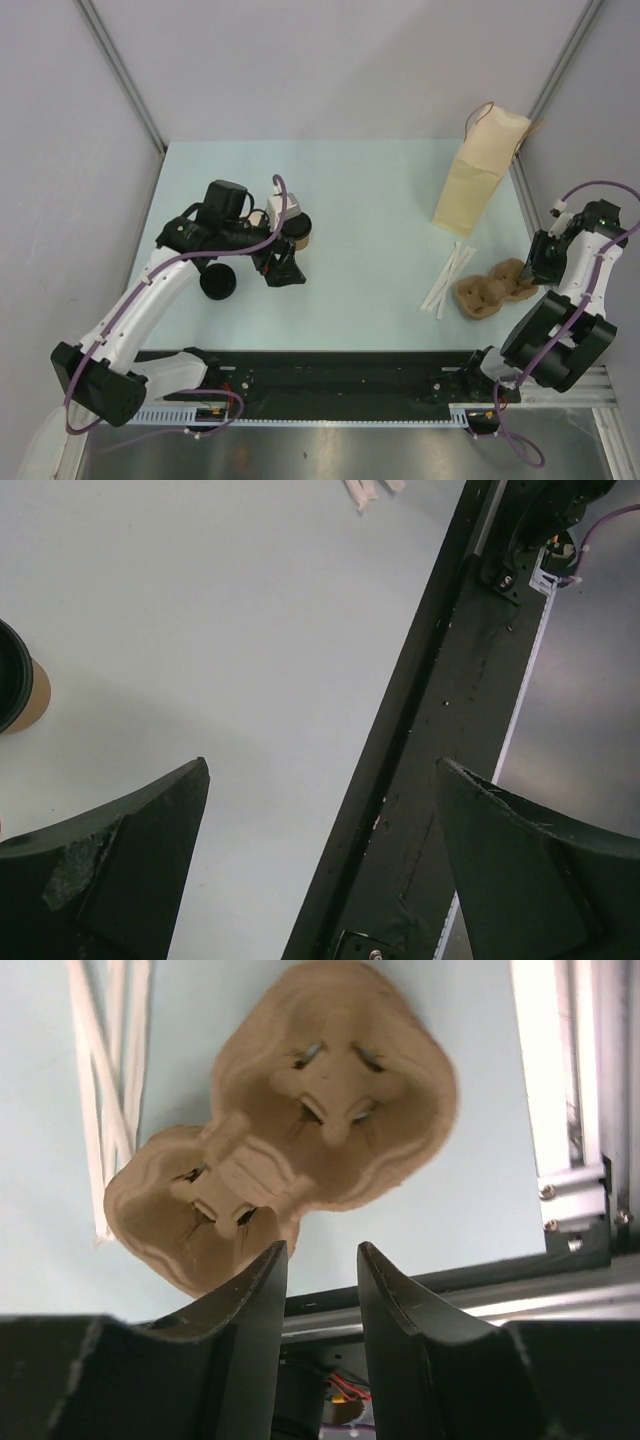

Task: Pack the takeout coffee

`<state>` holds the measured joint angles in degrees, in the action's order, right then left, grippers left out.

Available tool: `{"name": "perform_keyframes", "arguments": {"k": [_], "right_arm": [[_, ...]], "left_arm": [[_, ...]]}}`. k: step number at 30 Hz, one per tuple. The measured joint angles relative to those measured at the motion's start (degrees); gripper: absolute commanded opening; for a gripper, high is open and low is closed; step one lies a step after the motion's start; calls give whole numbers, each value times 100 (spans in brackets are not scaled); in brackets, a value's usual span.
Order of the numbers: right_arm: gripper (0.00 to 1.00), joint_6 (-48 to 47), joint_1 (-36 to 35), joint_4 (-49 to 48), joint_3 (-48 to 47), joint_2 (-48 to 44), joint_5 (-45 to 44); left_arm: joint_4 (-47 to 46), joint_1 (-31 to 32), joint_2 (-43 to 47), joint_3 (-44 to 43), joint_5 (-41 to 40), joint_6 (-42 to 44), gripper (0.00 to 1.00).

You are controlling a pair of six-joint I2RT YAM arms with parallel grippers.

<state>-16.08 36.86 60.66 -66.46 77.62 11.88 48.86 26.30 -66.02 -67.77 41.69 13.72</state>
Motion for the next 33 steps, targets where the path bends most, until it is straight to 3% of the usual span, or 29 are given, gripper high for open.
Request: {"name": "perform_keyframes", "arguments": {"k": [5,13,19,23,33], "right_arm": [[45,-719,-280,48,11,319,286],[43,-2944,-225,404,46,249,240],[39,-4087,-358,509,46,63,92],[34,-4684,-455,573,46,120,105],[33,-5416,-798,809,46,599,125]], "left_arm": [[286,177,-87,-168,-55,354,97],[859,592,-125,-201,-105,1187,96],[1222,671,-341,-219,-85,1596,95],[1399,697,-474,-234,-90,1749,94],[1580,741,-525,-382,-101,1888,93]]}}
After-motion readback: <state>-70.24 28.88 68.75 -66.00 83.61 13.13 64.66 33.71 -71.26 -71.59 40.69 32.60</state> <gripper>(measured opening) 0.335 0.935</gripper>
